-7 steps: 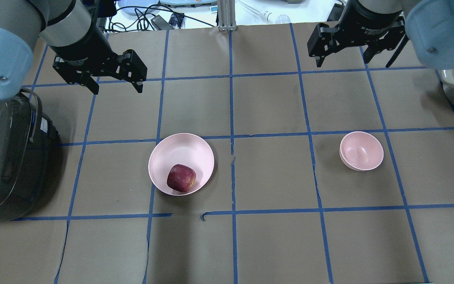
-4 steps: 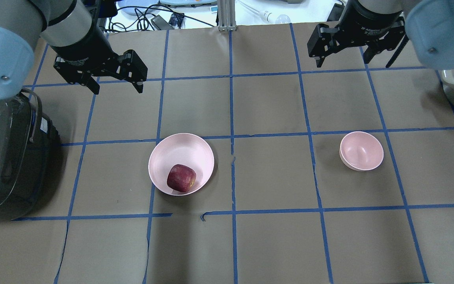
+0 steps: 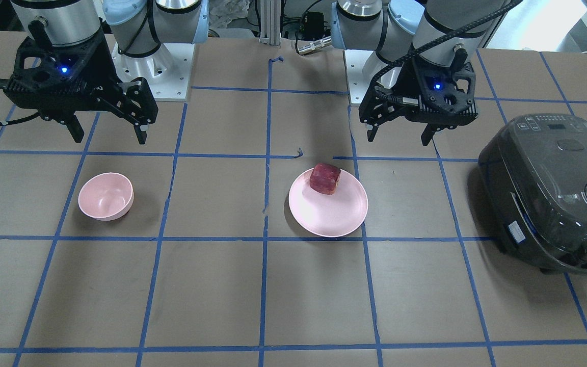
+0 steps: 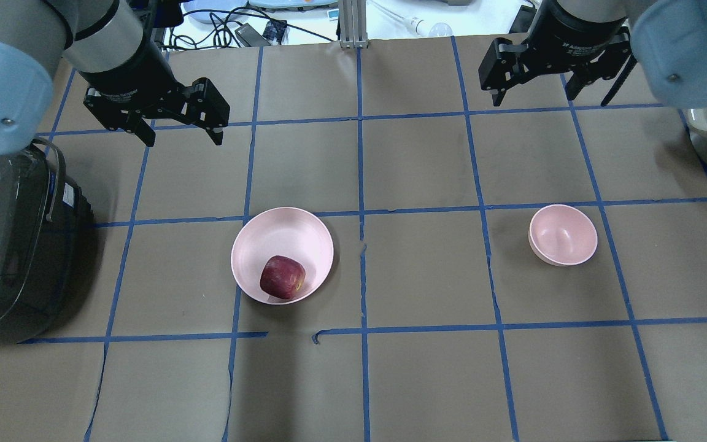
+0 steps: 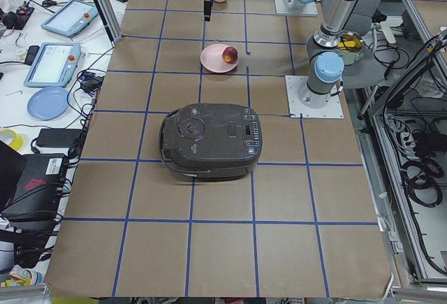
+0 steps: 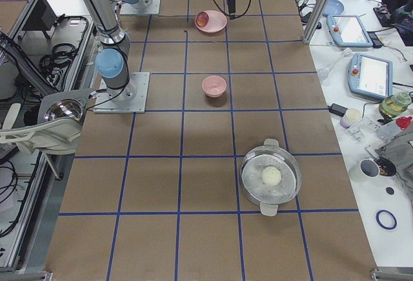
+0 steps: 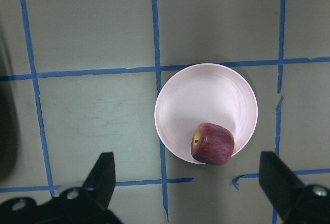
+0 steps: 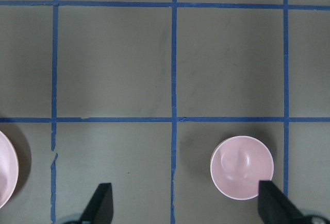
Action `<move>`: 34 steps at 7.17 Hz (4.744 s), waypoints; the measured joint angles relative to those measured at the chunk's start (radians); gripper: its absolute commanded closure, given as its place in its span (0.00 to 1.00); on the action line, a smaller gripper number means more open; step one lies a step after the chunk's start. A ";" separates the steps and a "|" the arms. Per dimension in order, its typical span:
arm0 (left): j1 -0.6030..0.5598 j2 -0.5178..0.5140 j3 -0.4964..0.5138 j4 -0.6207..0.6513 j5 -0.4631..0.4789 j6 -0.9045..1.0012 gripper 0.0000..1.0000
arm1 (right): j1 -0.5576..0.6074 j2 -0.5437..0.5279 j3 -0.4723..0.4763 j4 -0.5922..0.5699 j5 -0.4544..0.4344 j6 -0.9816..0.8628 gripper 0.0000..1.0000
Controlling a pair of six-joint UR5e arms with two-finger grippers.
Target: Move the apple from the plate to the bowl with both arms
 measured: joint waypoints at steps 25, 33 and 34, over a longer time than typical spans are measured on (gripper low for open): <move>-0.222 -0.149 -0.572 0.643 0.057 0.209 0.00 | -0.393 0.207 0.570 -0.559 0.034 -0.372 1.00; -0.219 -0.214 -0.579 0.708 0.098 0.231 1.00 | -0.332 0.204 0.510 -0.542 0.150 -0.264 1.00; -0.219 -0.202 -0.573 0.709 0.107 0.226 1.00 | -0.272 0.205 0.507 -0.533 0.183 -0.158 1.00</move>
